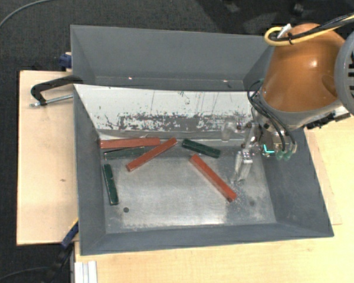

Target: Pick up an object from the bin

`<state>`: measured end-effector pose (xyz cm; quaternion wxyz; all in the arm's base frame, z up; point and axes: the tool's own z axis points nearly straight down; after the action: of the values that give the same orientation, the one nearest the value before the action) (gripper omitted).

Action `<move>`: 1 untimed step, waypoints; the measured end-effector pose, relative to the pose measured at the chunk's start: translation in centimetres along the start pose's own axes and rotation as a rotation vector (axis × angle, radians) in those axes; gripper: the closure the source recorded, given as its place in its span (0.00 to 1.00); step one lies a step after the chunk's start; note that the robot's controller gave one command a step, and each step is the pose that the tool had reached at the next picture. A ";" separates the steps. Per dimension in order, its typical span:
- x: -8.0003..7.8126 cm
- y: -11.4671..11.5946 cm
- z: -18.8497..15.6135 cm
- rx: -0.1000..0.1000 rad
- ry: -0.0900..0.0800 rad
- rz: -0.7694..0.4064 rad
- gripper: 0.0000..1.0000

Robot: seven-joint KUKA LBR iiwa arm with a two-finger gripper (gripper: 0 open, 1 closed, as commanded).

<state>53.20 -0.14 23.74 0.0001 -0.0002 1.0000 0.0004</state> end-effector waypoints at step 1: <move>0.4 0.6 14.7 -0.001 0.008 0.022 0.00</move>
Offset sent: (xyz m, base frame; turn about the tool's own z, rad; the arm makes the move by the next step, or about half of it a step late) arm -0.0022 0.0051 -0.1427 0.0223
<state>52.83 0.46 9.07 -0.0040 0.0108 0.9999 0.0007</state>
